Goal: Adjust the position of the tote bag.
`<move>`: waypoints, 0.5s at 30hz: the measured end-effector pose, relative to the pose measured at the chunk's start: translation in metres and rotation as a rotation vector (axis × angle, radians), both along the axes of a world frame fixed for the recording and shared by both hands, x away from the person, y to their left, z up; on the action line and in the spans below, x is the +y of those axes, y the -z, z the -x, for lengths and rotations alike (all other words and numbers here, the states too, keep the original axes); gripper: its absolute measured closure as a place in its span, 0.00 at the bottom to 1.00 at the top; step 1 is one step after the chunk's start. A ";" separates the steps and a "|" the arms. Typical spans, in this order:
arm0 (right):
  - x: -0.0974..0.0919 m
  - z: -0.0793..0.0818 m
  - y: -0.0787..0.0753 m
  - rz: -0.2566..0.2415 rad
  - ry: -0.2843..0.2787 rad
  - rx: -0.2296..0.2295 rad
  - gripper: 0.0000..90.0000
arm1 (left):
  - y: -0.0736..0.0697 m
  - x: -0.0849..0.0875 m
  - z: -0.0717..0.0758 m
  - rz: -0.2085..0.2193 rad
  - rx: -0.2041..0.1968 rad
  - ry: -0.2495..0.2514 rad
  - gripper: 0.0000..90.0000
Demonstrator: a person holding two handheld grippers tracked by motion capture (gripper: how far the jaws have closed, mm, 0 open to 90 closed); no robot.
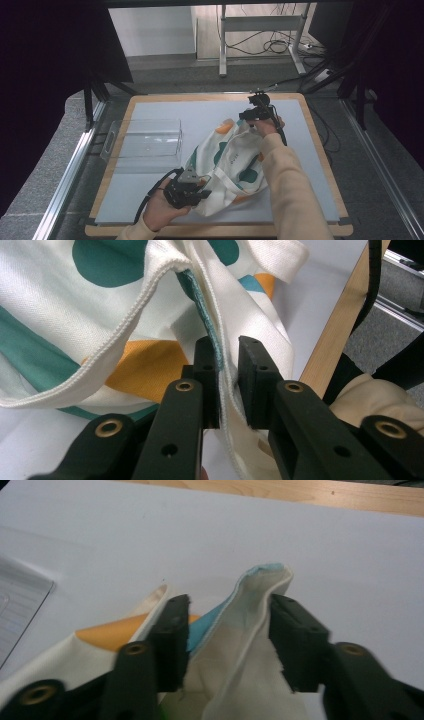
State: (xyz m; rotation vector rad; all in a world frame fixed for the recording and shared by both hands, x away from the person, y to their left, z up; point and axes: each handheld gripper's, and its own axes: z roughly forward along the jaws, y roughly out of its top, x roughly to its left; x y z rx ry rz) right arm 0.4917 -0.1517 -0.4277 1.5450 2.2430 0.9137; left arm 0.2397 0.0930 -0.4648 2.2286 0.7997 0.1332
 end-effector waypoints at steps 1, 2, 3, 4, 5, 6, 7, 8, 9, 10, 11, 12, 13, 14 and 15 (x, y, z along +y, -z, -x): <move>-0.002 0.002 -0.001 0.008 -0.016 -0.004 0.77 | 0.000 0.000 0.000 0.000 0.001 0.001 0.89; -0.002 0.002 -0.001 0.008 -0.016 -0.004 0.77 | 0.000 0.000 0.000 0.001 0.000 0.000 0.89; -0.005 0.003 0.000 0.007 -0.032 -0.002 0.85 | 0.000 0.000 0.000 0.001 0.000 -0.001 0.89; -0.005 0.004 0.001 0.009 -0.039 0.000 0.88 | 0.000 0.000 0.000 0.001 0.000 -0.001 0.89; -0.005 0.004 0.001 0.009 -0.039 0.000 0.88 | 0.001 0.000 0.000 0.000 -0.001 -0.001 0.89; -0.006 0.004 0.002 0.016 -0.047 0.000 0.90 | 0.001 0.000 0.000 0.000 0.000 -0.001 0.89; -0.006 0.005 0.002 0.017 -0.055 0.000 0.92 | 0.001 0.000 0.000 -0.001 0.001 -0.002 0.89; -0.006 0.005 0.002 0.025 -0.066 -0.002 0.93 | 0.001 0.000 -0.001 -0.006 0.000 0.002 0.89; -0.006 0.006 0.002 0.030 -0.072 -0.004 0.93 | 0.001 0.000 -0.001 -0.007 0.000 0.003 0.89; -0.006 0.006 0.002 0.036 -0.078 -0.005 0.94 | 0.001 0.001 -0.001 -0.007 0.000 0.004 0.89; -0.006 0.006 0.001 0.038 -0.083 -0.009 0.94 | 0.001 0.001 -0.001 -0.007 0.001 0.003 0.89; -0.006 0.007 0.001 0.039 -0.089 -0.014 0.94 | 0.001 0.001 -0.001 0.000 0.001 -0.002 0.89; -0.006 0.007 0.001 0.043 -0.091 -0.017 0.94 | 0.001 0.001 -0.001 -0.001 0.002 -0.002 0.89; -0.007 0.008 0.000 0.045 -0.095 -0.020 0.95 | 0.001 0.001 0.000 -0.003 0.002 -0.002 0.90; -0.007 0.008 0.000 0.045 -0.101 -0.026 0.95 | 0.001 0.001 0.000 -0.005 0.002 -0.001 0.90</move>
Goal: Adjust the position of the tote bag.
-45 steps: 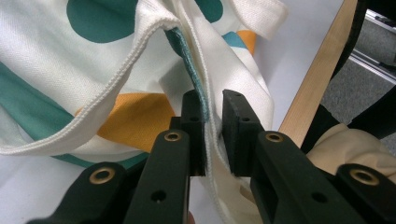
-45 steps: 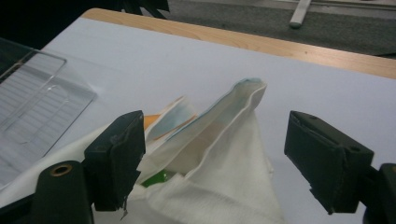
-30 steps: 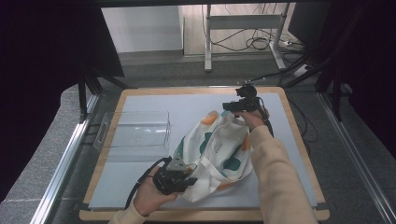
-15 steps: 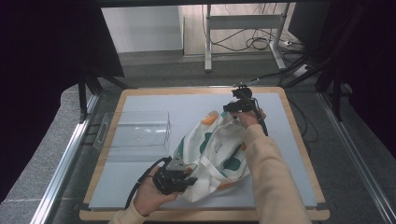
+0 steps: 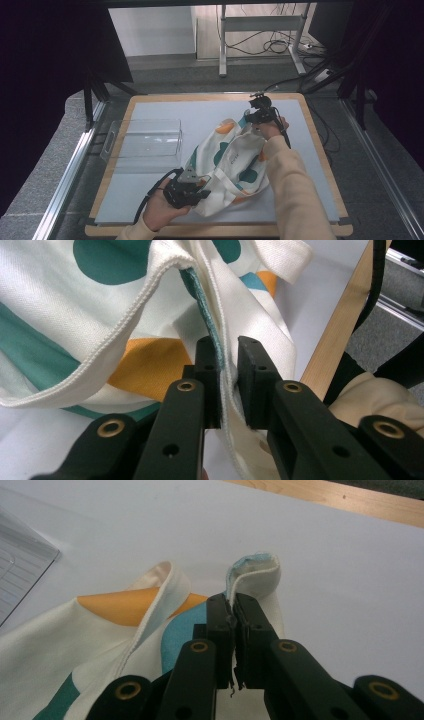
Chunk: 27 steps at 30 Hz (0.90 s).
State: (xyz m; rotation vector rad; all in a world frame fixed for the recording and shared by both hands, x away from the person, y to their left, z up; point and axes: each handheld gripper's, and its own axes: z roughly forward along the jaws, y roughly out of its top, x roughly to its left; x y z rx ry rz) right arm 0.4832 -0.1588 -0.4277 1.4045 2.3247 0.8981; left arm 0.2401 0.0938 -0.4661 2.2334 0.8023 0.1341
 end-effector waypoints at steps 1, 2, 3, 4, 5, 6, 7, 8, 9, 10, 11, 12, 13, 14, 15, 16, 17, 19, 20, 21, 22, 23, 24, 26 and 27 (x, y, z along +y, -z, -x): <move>-0.001 0.001 -0.001 0.000 -0.003 -0.005 0.95 | 0.000 0.000 0.000 -0.001 -0.001 0.001 0.90; -0.001 0.002 -0.002 0.003 -0.006 -0.010 0.95 | 0.000 0.000 0.000 -0.003 -0.001 0.001 0.90; -0.002 0.003 -0.003 0.005 -0.009 -0.015 0.95 | -0.001 0.000 0.001 -0.005 -0.001 0.001 0.91; -0.003 0.004 -0.004 0.005 -0.013 -0.019 0.95 | -0.001 0.000 0.001 -0.005 -0.001 0.001 0.91; -0.004 0.005 -0.005 0.002 -0.013 -0.023 0.95 | -0.002 0.001 0.001 -0.003 -0.004 0.001 0.91; -0.005 0.006 -0.007 -0.003 -0.010 -0.027 0.95 | -0.002 0.001 0.001 -0.002 -0.003 0.001 0.91; -0.006 0.007 -0.008 -0.009 -0.010 -0.032 0.95 | -0.002 0.002 0.000 0.000 -0.001 0.002 0.91; -0.008 0.008 -0.009 -0.008 -0.011 -0.036 0.95 | -0.003 0.002 0.000 0.003 0.002 0.002 0.92; -0.009 0.009 -0.010 -0.007 -0.012 -0.040 0.95 | -0.003 0.002 0.001 0.004 0.003 0.003 0.92; -0.010 0.011 -0.011 -0.008 -0.012 -0.042 0.95 | -0.003 0.003 0.001 0.005 0.001 0.002 0.92; -0.011 0.012 -0.012 -0.010 -0.012 -0.044 0.95 | -0.004 0.003 0.001 0.004 0.000 0.001 0.92; -0.013 0.013 -0.013 -0.013 -0.011 -0.047 0.95 | -0.004 0.003 0.001 0.003 -0.004 0.002 0.92; -0.014 0.014 -0.014 -0.010 -0.013 -0.050 0.95 | -0.005 0.004 0.001 0.003 -0.006 0.002 0.92; -0.016 0.016 -0.015 -0.010 -0.014 -0.053 0.95 | -0.005 0.005 0.001 0.002 -0.007 0.001 0.92; -0.017 0.018 -0.017 -0.010 -0.014 -0.056 0.95 | -0.006 0.006 0.001 -0.001 -0.007 0.001 0.92; -0.019 0.020 -0.019 -0.010 -0.013 -0.059 0.95 | -0.006 0.008 0.001 0.003 -0.010 0.002 0.92; -0.020 0.022 -0.021 -0.013 -0.012 -0.064 0.95 | -0.008 0.009 0.001 0.000 -0.012 0.006 0.92; -0.025 0.028 -0.026 -0.015 -0.011 -0.074 0.95 | -0.010 0.013 0.000 0.003 -0.019 0.003 0.92; -0.027 0.031 -0.028 -0.022 -0.009 -0.080 0.95 | -0.011 0.016 -0.001 -0.002 -0.021 0.004 0.92; -0.030 0.034 -0.029 -0.025 -0.008 -0.085 0.95 | -0.012 0.018 -0.002 0.003 -0.022 -0.002 0.92; -0.033 0.037 -0.031 -0.026 -0.007 -0.087 0.95 | -0.013 0.021 -0.003 -0.003 -0.024 -0.002 0.92; -0.036 0.040 -0.031 -0.029 -0.006 -0.090 0.95 | -0.013 0.021 -0.003 0.007 -0.020 -0.014 0.92; -0.038 0.043 -0.032 -0.030 -0.005 -0.091 0.95 | -0.014 0.023 -0.004 -0.001 -0.023 -0.011 0.92; -0.044 0.048 -0.031 -0.034 -0.004 -0.098 0.95 | -0.013 0.025 -0.005 0.015 -0.020 -0.028 0.92; -0.046 0.051 -0.031 -0.036 0.000 -0.100 0.95 | -0.014 0.026 -0.006 0.006 -0.024 -0.025 0.92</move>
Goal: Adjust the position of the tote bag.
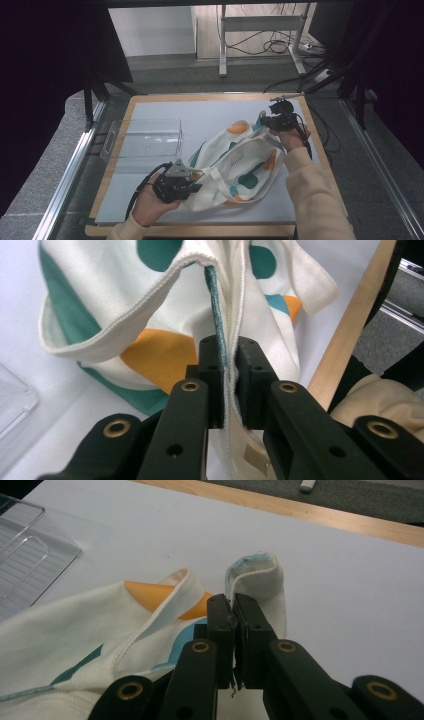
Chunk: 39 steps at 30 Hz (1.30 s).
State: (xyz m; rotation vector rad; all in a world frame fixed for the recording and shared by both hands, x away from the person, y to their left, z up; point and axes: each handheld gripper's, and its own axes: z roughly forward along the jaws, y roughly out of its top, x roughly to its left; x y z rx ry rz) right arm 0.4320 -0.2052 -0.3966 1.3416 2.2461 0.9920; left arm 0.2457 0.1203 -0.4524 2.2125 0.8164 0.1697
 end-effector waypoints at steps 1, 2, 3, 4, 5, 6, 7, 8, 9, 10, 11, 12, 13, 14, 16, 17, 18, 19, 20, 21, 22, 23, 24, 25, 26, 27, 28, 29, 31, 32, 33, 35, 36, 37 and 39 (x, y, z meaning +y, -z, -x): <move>-0.003 0.004 0.000 -0.005 0.005 0.003 0.95 | 0.000 0.001 0.000 0.005 0.003 -0.006 0.92; -0.006 0.007 0.000 -0.008 0.006 -0.002 0.95 | 0.000 0.002 -0.001 -0.002 0.001 -0.002 0.92; -0.008 0.009 0.000 -0.010 0.006 -0.005 0.95 | 0.000 0.002 -0.002 0.000 -0.002 -0.004 0.92; -0.011 0.013 0.001 -0.015 0.008 -0.006 0.95 | -0.001 0.003 -0.002 0.002 0.001 -0.008 0.92; -0.014 0.016 0.001 -0.020 0.011 -0.008 0.95 | -0.001 0.004 -0.004 -0.004 -0.004 -0.005 0.92; -0.017 0.019 0.001 -0.025 0.012 -0.009 0.95 | -0.001 0.004 -0.004 0.007 -0.002 -0.014 0.92; -0.020 0.022 0.001 -0.030 0.012 -0.012 0.95 | -0.001 0.005 -0.005 -0.002 -0.003 -0.009 0.92; -0.022 0.025 0.001 -0.033 0.015 -0.016 0.95 | -0.002 0.005 -0.006 0.001 -0.005 -0.011 0.92; -0.024 0.029 0.001 -0.035 0.017 -0.023 0.96 | -0.002 0.006 -0.007 -0.005 -0.004 -0.010 0.93; -0.026 0.032 0.000 -0.037 0.020 -0.030 0.96 | -0.002 0.006 -0.008 -0.004 -0.007 -0.008 0.93; -0.028 0.035 0.000 -0.039 0.021 -0.037 0.96 | -0.003 0.007 -0.009 -0.007 -0.004 -0.008 0.93; -0.031 0.038 0.000 -0.046 0.024 -0.041 0.95 | -0.002 0.007 -0.011 -0.003 -0.004 -0.010 0.93; -0.033 0.041 0.000 -0.053 0.026 -0.044 0.95 | -0.003 0.009 -0.013 -0.003 0.000 -0.013 0.93; -0.037 0.046 0.000 -0.066 0.030 -0.048 0.95 | -0.003 0.009 -0.014 -0.001 -0.001 -0.016 0.93; -0.043 0.054 0.000 -0.093 0.040 -0.052 0.95 | -0.004 0.010 -0.017 -0.008 -0.001 -0.013 0.93; -0.045 0.057 0.000 -0.099 0.044 -0.056 0.95 | -0.005 0.010 -0.018 -0.006 -0.004 -0.015 0.93; -0.047 0.061 0.001 -0.105 0.050 -0.061 0.95 | -0.005 0.010 -0.019 -0.008 -0.005 -0.018 0.93; -0.049 0.065 0.001 -0.111 0.058 -0.065 0.96 | -0.007 0.009 -0.021 -0.020 -0.008 -0.013 0.93; -0.052 0.070 0.002 -0.111 0.064 -0.068 0.95 | -0.008 0.008 -0.022 -0.020 -0.012 -0.016 0.93; -0.054 0.074 0.003 -0.114 0.069 -0.071 0.96 | -0.008 0.008 -0.024 -0.026 -0.013 -0.012 0.93; -0.057 0.079 0.004 -0.117 0.073 -0.073 0.96 | -0.009 0.007 -0.025 -0.032 -0.012 -0.011 0.93; -0.060 0.083 0.005 -0.125 0.079 -0.074 0.96 | -0.008 0.006 -0.026 -0.028 -0.011 -0.016 0.93; -0.062 0.088 0.006 -0.133 0.083 -0.076 0.96 | -0.008 0.006 -0.028 -0.031 -0.011 -0.015 0.93; -0.065 0.092 0.007 -0.140 0.084 -0.077 0.95 | -0.009 0.006 -0.030 -0.038 -0.012 -0.011 0.93; -0.068 0.097 0.008 -0.145 0.086 -0.078 0.95 | -0.009 0.006 -0.032 -0.038 -0.010 -0.012 0.93; -0.070 0.100 0.009 -0.149 0.089 -0.078 0.96 | -0.009 0.005 -0.034 -0.038 -0.012 -0.014 0.93; -0.071 0.104 0.010 -0.157 0.092 -0.080 0.96 | -0.009 0.005 -0.035 -0.043 -0.013 -0.017 0.93; -0.073 0.107 0.010 -0.159 0.092 -0.082 0.95 | -0.010 0.004 -0.038 -0.052 -0.017 -0.019 0.93; -0.075 0.115 0.011 -0.164 0.093 -0.085 0.95 | -0.011 0.004 -0.041 -0.054 -0.021 -0.024 0.93; -0.076 0.118 0.012 -0.165 0.093 -0.084 0.95 | -0.011 0.005 -0.043 -0.054 -0.020 -0.029 0.93; -0.076 0.120 0.013 -0.164 0.088 -0.085 0.95 | -0.012 0.005 -0.044 -0.053 -0.019 -0.033 0.93; -0.076 0.123 0.017 -0.153 0.085 -0.083 0.95 | -0.010 0.005 -0.046 -0.055 -0.017 -0.035 0.92; -0.077 0.124 0.019 -0.147 0.086 -0.081 0.95 | -0.009 0.004 -0.047 -0.056 -0.018 -0.036 0.92; -0.077 0.125 0.022 -0.141 0.087 -0.079 0.95 | -0.008 0.003 -0.047 -0.060 -0.018 -0.036 0.92; -0.080 0.126 0.026 -0.146 0.092 -0.073 0.95 | -0.006 0.001 -0.047 -0.060 -0.016 -0.039 0.92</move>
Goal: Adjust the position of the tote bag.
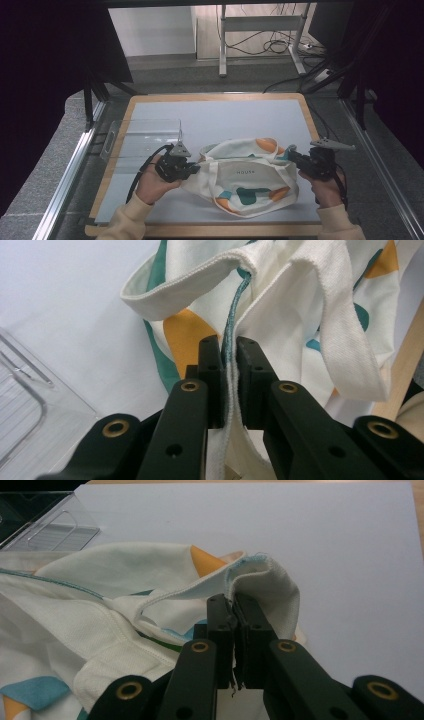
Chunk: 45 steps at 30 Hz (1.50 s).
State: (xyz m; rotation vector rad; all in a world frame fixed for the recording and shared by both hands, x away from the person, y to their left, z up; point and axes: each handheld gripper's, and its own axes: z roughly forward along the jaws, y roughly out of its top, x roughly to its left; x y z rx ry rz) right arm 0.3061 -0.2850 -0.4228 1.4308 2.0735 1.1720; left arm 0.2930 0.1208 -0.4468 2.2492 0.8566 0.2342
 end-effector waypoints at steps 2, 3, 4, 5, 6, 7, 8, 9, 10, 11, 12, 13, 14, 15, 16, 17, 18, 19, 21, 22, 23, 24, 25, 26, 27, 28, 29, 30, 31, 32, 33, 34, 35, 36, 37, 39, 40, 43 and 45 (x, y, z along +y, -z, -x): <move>-0.002 -0.001 0.006 -0.010 0.004 0.010 0.95 | 0.002 -0.001 -0.001 0.001 0.002 -0.001 0.92; -0.003 -0.002 0.007 -0.015 0.007 0.013 0.95 | 0.003 -0.001 -0.001 0.001 0.002 -0.002 0.92; -0.003 -0.002 0.010 -0.018 0.005 0.015 0.95 | 0.005 -0.001 -0.001 0.000 0.004 -0.002 0.92; -0.003 -0.003 0.013 -0.021 0.006 0.016 0.95 | 0.005 -0.001 -0.001 -0.003 0.004 0.002 0.91; -0.004 -0.004 0.014 -0.021 0.006 0.017 0.95 | 0.006 -0.001 -0.001 -0.003 0.005 0.000 0.91; -0.004 -0.004 0.016 -0.028 0.008 0.019 0.95 | 0.006 -0.001 -0.001 -0.003 0.004 0.002 0.91; -0.004 -0.004 0.018 -0.032 0.011 0.019 0.95 | 0.007 -0.002 0.000 -0.005 0.005 0.004 0.90; -0.005 -0.004 0.020 -0.032 0.010 0.021 0.95 | 0.007 -0.003 0.000 0.001 0.004 0.001 0.90; -0.005 -0.004 0.021 -0.031 0.013 0.023 0.95 | 0.008 -0.003 0.000 -0.005 0.002 0.005 0.90; -0.006 -0.004 0.021 -0.030 0.011 0.024 0.95 | 0.008 -0.003 0.000 -0.004 0.003 0.005 0.90; -0.007 -0.003 0.021 -0.032 0.009 0.024 0.95 | 0.008 -0.003 0.000 -0.002 0.003 0.005 0.90; -0.007 -0.003 0.021 -0.033 0.010 0.024 0.94 | 0.009 -0.003 0.001 0.007 0.005 0.000 0.89; -0.007 -0.003 0.022 -0.030 0.011 0.022 0.94 | 0.009 -0.002 0.000 0.006 0.007 0.003 0.89; -0.006 -0.003 0.022 -0.028 0.012 0.021 0.94 | 0.009 -0.002 0.000 0.014 0.008 0.000 0.89; -0.006 -0.003 0.022 -0.027 0.011 0.020 0.94 | 0.009 -0.002 0.001 0.019 0.008 0.000 0.88; -0.006 -0.003 0.022 -0.027 0.010 0.019 0.94 | 0.009 -0.001 0.001 0.017 0.008 0.006 0.86; -0.006 -0.003 0.021 -0.028 0.006 0.019 0.93 | 0.008 0.000 0.001 0.021 0.012 0.012 0.84; -0.007 -0.003 0.021 -0.029 0.002 0.018 0.91 | 0.006 0.000 0.002 0.024 0.011 0.019 0.82; -0.008 -0.002 0.020 -0.036 -0.001 0.010 0.83 | 0.000 0.002 0.005 0.041 0.000 0.028 0.75; -0.009 -0.001 0.019 -0.040 -0.006 0.001 0.76 | -0.004 0.004 0.007 0.058 -0.004 0.031 0.71; -0.010 0.000 0.017 -0.048 -0.006 -0.007 0.70 | -0.008 0.006 0.008 0.068 -0.013 0.036 0.67; -0.011 0.001 0.015 -0.054 -0.011 -0.018 0.65 | -0.013 0.008 0.010 0.084 -0.029 0.030 0.63; -0.012 0.002 0.013 -0.055 -0.016 -0.027 0.61 | -0.017 0.010 0.012 0.100 -0.040 0.022 0.60; -0.012 0.003 0.011 -0.054 -0.023 -0.038 0.57 | -0.020 0.012 0.013 0.116 -0.056 0.022 0.58; -0.011 0.004 0.009 -0.053 -0.022 -0.047 0.53 | -0.023 0.014 0.015 0.129 -0.067 0.018 0.55; -0.011 0.004 0.006 -0.048 -0.024 -0.061 0.50 | -0.026 0.016 0.016 0.152 -0.077 0.001 0.53; -0.010 0.005 0.003 -0.046 -0.029 -0.073 0.47 | -0.028 0.018 0.017 0.156 -0.083 -0.013 0.49; -0.009 0.006 0.001 -0.041 -0.036 -0.082 0.45 | -0.030 0.019 0.018 0.156 -0.088 -0.014 0.49; -0.008 0.006 -0.003 -0.037 -0.044 -0.096 0.42 | -0.030 0.020 0.018 0.157 -0.088 -0.008 0.48; -0.007 0.006 -0.005 -0.036 -0.047 -0.103 0.41 | -0.031 0.020 0.018 0.159 -0.085 -0.004 0.48; -0.006 0.006 -0.008 -0.034 -0.052 -0.110 0.40 | -0.031 0.022 0.018 0.157 -0.075 0.004 0.48; -0.004 0.004 -0.010 -0.032 -0.061 -0.117 0.39 | -0.032 0.022 0.018 0.159 -0.068 0.008 0.48; -0.003 0.003 -0.013 -0.033 -0.070 -0.121 0.38 | -0.032 0.024 0.019 0.154 -0.068 0.018 0.46; -0.001 0.002 -0.015 -0.035 -0.080 -0.128 0.38 | -0.032 0.025 0.019 0.157 -0.068 0.017 0.45; 0.001 0.002 -0.016 -0.037 -0.095 -0.133 0.37 | -0.033 0.026 0.019 0.153 -0.073 0.012 0.44; 0.005 0.002 -0.017 -0.033 -0.122 -0.137 0.36 | -0.035 0.027 0.020 0.156 -0.090 0.001 0.42; 0.007 0.002 -0.018 -0.029 -0.135 -0.141 0.35 | -0.035 0.028 0.020 0.162 -0.094 0.002 0.42; 0.010 0.004 -0.021 -0.013 -0.158 -0.151 0.33 | -0.036 0.028 0.021 0.158 -0.108 0.000 0.39; 0.012 0.005 -0.025 -0.015 -0.175 -0.159 0.33 | -0.035 0.028 0.020 0.156 -0.111 -0.010 0.37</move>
